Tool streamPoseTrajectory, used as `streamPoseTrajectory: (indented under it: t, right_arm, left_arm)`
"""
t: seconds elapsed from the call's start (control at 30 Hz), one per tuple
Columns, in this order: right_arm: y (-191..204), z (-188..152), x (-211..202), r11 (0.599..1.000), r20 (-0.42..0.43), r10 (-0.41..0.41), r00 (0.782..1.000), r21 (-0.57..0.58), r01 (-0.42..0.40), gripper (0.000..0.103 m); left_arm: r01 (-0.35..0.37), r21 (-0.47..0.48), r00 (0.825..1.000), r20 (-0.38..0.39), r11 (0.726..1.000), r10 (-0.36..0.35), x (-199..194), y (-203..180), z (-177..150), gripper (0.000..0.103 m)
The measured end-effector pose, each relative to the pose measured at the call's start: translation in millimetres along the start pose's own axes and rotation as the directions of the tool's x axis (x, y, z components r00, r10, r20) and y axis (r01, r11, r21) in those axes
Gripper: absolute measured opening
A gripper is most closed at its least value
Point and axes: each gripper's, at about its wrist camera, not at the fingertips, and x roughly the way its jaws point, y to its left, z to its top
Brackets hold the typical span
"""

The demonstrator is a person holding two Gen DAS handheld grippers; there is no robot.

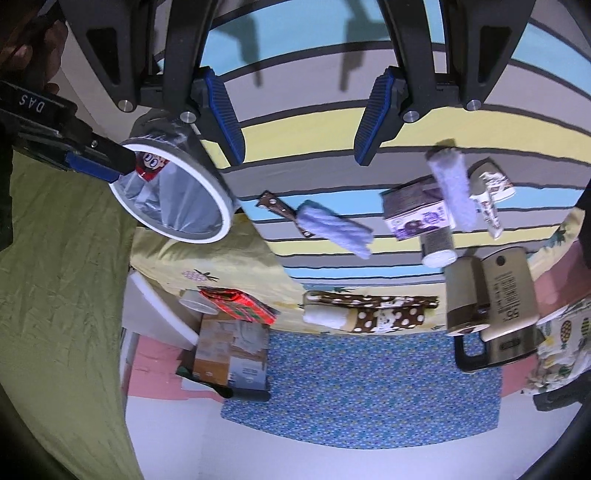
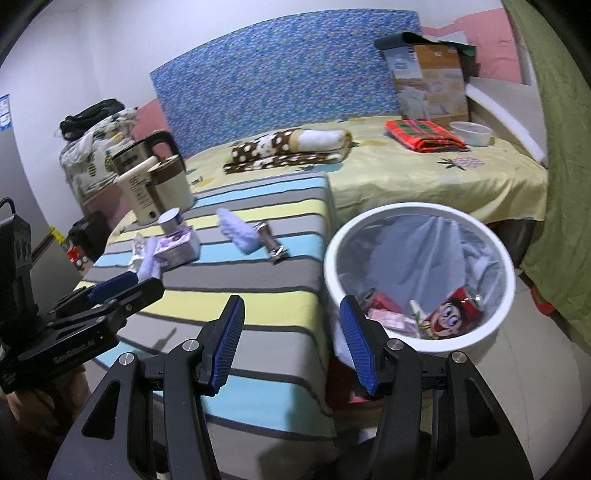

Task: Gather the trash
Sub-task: 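Move both grippers back toward the remaining items on the table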

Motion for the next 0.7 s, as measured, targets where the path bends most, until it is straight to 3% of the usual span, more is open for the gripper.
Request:
streamPoseTrajectory:
  t: [0.7]
  right_arm:
    - [35.1,4.6,29.6,0.995,-0.062,0.065,0.996,-0.076,-0.070,0.056]
  left_arm:
    - [-0.127,-0.109,0.992,-0.023,0.986,0.125,2.8,64.2,-6.2,0.061]
